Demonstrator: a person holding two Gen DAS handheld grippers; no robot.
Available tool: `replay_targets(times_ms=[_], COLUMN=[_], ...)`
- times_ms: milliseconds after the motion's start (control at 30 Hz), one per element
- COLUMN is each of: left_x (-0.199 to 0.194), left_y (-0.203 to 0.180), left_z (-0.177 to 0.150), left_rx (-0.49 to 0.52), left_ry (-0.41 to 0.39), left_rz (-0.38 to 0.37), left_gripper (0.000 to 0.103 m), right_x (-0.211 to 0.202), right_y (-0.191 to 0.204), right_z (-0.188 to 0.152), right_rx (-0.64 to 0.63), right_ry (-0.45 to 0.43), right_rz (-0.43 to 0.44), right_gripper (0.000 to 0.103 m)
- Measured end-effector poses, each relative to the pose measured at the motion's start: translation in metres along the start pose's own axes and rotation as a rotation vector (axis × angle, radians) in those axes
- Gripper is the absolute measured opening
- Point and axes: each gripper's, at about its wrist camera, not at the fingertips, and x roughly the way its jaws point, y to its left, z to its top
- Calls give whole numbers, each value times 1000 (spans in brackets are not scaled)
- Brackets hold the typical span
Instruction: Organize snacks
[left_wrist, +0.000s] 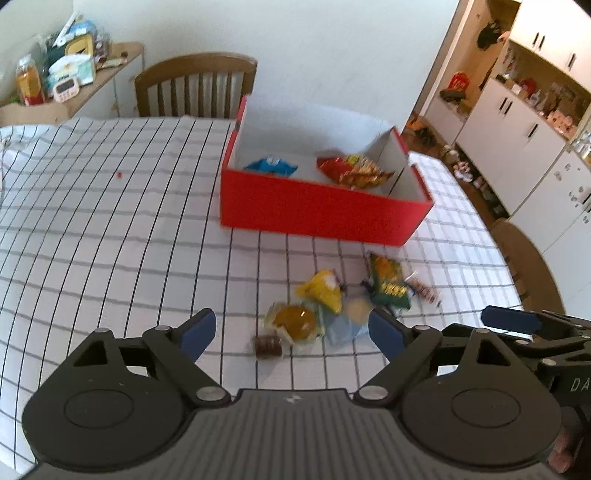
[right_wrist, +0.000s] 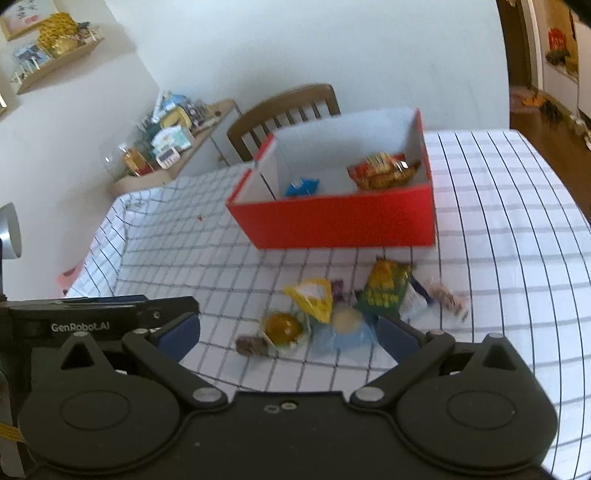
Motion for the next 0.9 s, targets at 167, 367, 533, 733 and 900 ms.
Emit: replay_targets(times_ms=[167, 367, 533, 733, 900], left_x=[20, 50, 75, 97, 111], left_y=[1, 2, 4, 11, 22], left_z=[-5, -4, -2, -6, -10], left_rx=[-5, -16, -44, -51, -86], left_ry=[44, 101, 160, 218, 251], left_rz=[46, 111, 150, 177, 186], left_gripper=[90, 90, 90, 90, 89], right_x=[14, 43, 66, 91, 111], right_y=[-13, -37, -52, -57, -59], right_z=[-6, -4, 4, 14, 19], right_rx=[24, 77, 118, 98, 52], right_ry=[30, 60, 72, 92, 120], right_rz=[-40, -116, -168, -219, -271], right_gripper=[102, 100, 97, 89, 82])
